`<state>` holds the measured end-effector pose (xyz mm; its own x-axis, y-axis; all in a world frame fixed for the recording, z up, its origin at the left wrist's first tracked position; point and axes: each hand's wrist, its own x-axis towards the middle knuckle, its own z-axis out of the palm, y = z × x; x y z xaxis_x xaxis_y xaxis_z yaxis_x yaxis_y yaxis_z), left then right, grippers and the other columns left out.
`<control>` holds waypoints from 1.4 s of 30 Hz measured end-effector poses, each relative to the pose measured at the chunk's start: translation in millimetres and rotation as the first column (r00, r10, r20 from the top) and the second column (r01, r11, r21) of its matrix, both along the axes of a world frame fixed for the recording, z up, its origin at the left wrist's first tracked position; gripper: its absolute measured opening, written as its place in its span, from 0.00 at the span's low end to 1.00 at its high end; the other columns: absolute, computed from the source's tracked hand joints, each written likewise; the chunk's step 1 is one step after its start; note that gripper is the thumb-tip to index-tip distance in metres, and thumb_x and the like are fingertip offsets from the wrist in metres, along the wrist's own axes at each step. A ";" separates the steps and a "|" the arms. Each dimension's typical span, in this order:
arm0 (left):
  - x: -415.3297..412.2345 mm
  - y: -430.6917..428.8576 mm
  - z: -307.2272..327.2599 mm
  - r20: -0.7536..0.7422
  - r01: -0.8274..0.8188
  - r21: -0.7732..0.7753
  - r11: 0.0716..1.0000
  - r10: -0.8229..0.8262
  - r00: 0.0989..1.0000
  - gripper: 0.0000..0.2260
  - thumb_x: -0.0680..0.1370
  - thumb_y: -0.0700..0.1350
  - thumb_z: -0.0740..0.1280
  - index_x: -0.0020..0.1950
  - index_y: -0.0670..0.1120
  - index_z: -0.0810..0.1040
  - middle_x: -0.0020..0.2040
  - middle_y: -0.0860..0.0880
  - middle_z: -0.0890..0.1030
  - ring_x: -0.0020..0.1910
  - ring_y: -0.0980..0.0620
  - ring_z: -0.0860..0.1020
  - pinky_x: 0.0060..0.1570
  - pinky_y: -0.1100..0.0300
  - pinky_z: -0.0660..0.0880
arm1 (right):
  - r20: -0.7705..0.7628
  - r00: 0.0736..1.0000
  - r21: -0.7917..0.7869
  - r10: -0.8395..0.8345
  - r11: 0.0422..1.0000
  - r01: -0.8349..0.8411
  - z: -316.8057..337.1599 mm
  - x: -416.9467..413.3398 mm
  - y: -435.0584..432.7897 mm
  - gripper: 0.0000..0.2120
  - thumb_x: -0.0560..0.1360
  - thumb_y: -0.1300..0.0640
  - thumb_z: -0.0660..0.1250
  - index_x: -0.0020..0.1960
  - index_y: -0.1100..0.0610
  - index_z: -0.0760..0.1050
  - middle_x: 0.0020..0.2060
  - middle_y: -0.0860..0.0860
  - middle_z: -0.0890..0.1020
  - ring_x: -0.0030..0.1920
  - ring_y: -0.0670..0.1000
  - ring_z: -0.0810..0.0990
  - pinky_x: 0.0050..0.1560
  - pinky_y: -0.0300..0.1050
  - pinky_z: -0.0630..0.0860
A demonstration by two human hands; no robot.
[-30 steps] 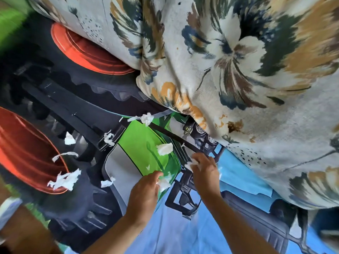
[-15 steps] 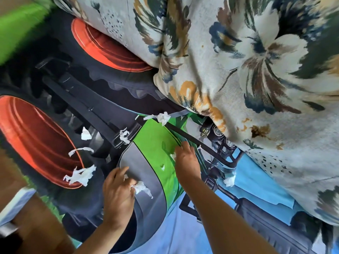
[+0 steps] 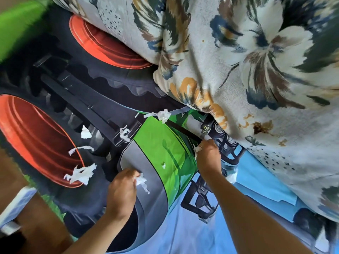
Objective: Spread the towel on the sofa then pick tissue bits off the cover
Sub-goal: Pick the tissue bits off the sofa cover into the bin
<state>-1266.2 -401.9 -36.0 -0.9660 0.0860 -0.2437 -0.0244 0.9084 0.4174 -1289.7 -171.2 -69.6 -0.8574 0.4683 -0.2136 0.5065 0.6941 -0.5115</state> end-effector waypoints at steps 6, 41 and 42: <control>0.5 8.2 -4.0 -0.032 0.068 0.051 0.996 -0.067 0.997 0.13 0.65 0.25 0.69 0.44 0.40 0.82 0.41 0.43 0.84 0.40 0.43 0.83 0.41 0.50 0.81 | -0.157 0.926 -0.082 -0.344 0.939 0.335 15.5 45.5 17.5 0.03 0.69 0.72 0.65 0.38 0.69 0.76 0.53 0.63 0.74 0.44 0.56 0.72 0.42 0.41 0.66; 31.6 -101.0 6.0 -0.019 -0.446 0.222 0.867 0.462 0.887 0.10 0.73 0.31 0.65 0.49 0.42 0.81 0.47 0.45 0.84 0.46 0.46 0.81 0.50 0.51 0.79 | 0.035 0.997 -0.264 -0.074 0.961 0.081 -2.3 27.6 -99.1 0.04 0.72 0.65 0.67 0.44 0.66 0.76 0.42 0.65 0.81 0.37 0.55 0.72 0.36 0.41 0.59; 29.0 -102.3 8.4 -0.036 -0.425 0.226 0.876 0.444 0.895 0.10 0.72 0.31 0.65 0.48 0.42 0.81 0.47 0.44 0.84 0.46 0.46 0.81 0.49 0.51 0.79 | 0.025 0.996 -0.272 -0.085 0.958 0.089 -1.3 29.4 -101.3 0.03 0.72 0.66 0.67 0.43 0.67 0.76 0.42 0.65 0.81 0.37 0.54 0.71 0.34 0.40 0.57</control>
<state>-1237.3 -504.2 -27.6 -0.9338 -0.3077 -0.1828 -0.3530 0.7070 0.6128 -1260.3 -272.5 -70.9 -0.8124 0.4631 -0.3543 0.5664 0.4822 -0.6684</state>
